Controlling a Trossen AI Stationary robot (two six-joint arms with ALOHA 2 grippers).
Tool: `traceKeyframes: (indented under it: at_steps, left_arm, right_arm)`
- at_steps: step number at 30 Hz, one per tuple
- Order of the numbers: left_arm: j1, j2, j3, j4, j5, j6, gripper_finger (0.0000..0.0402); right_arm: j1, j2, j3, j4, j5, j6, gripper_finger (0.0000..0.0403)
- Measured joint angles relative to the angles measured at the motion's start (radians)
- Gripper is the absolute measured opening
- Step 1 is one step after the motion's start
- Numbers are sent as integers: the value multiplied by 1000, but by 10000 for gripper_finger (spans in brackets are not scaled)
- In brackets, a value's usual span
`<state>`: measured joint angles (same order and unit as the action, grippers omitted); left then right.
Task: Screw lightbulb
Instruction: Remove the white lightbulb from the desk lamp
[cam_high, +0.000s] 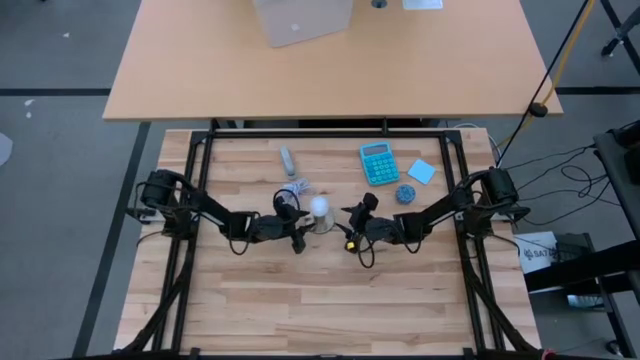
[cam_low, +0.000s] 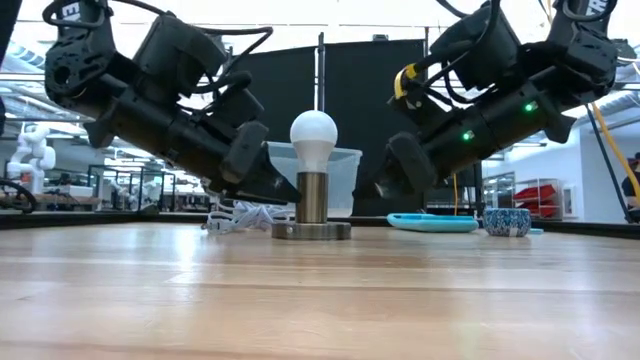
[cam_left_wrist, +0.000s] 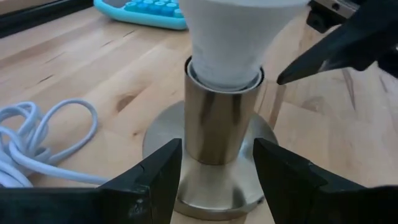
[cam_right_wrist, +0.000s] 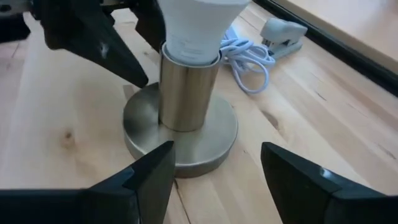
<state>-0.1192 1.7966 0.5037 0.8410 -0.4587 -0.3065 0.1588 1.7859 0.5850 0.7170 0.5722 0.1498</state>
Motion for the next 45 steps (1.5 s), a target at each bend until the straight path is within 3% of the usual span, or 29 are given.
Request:
traceKeyframes:
  at_steps: [5, 9, 17, 21, 34, 45]
  left_arm:
    - [1, -1, 0, -10, 1, 1, 187]
    - [1, -2, 0, -27, 9, -2, 133]
    - [-1, -31, -1, -92, 13, -25, 8]
    - [-14, -74, -1, -107, -6, -6, 2]
    - [-50, -203, -1, -183, -82, 125, 1]
    - [-60, -295, -1, -289, -135, 133, 0]
  right_arm:
    - [16, 0, 17, 17, 3, -61, 213]
    - [20, 0, 40, 10, 6, -96, 188]
    - [20, -1, 45, 4, 7, -141, 69]
    - [20, -1, 45, 4, 8, -144, 8]
    - [20, -2, 45, 13, 6, -140, 1]
    - [47, -2, 45, 52, 1, -178, 1]
